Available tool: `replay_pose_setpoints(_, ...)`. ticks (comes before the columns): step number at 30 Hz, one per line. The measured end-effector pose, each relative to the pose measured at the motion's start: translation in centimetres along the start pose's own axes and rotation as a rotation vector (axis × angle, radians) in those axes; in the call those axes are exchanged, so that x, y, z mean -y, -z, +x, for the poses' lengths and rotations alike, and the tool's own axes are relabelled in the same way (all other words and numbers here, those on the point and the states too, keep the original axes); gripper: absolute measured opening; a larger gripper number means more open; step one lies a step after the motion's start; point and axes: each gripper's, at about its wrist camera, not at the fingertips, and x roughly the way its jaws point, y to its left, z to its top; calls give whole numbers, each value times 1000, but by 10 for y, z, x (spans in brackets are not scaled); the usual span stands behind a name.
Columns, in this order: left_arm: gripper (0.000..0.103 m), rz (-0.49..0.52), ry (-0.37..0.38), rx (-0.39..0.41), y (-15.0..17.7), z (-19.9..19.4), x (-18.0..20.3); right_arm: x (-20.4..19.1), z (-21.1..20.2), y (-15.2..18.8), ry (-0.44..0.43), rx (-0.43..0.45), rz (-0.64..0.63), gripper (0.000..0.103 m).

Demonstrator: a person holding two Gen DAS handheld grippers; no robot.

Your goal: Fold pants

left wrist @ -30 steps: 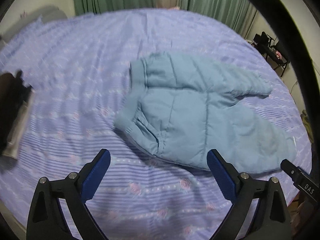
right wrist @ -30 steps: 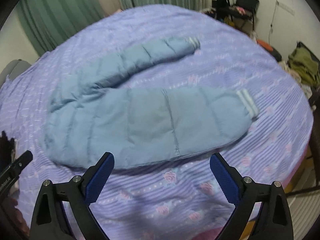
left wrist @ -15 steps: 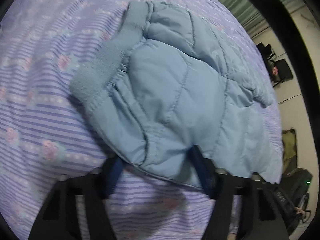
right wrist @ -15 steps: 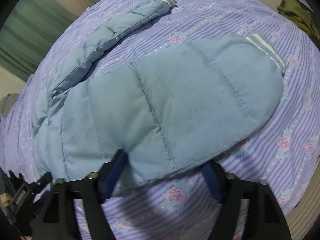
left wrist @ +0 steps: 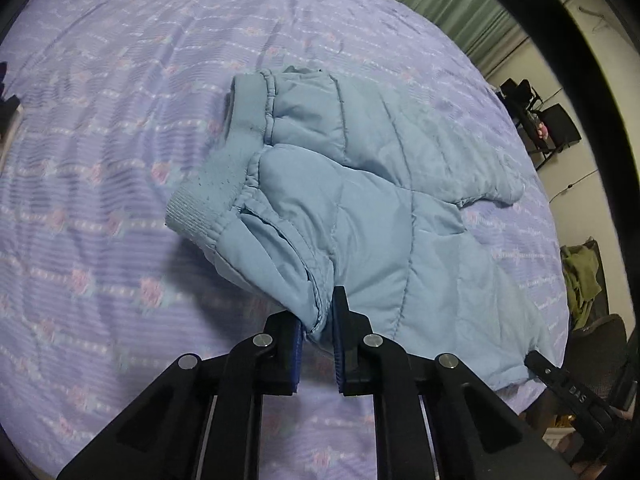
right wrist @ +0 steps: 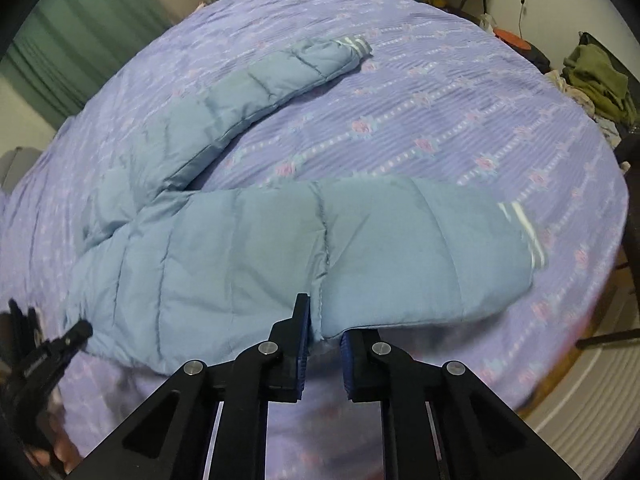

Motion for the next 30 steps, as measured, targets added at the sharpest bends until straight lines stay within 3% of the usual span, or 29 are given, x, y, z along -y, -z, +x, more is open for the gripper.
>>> replay_pose_setpoints(7,14,2,-30,-58,30,-13,-1,10,-33,20,22,-44,-66,14)
replay_pose_setpoints(11,14,-65,-35,-67,31,-24,5,17,-51,16,15,-33,-77,14)
replay_pose_setpoints(21,12,-145,-43,93,-47,-49,28,-12,-79,-57,-67,104,-105,14)
replay_pose_setpoints(25,12,-169,-54,123,-94,-29,31,-34,-63,-94,-78,139,-143,14)
replay_pose_setpoints(30,13,-180,-97,113,-130,6,31,-59,-27,-135,-101,135,-175,14)
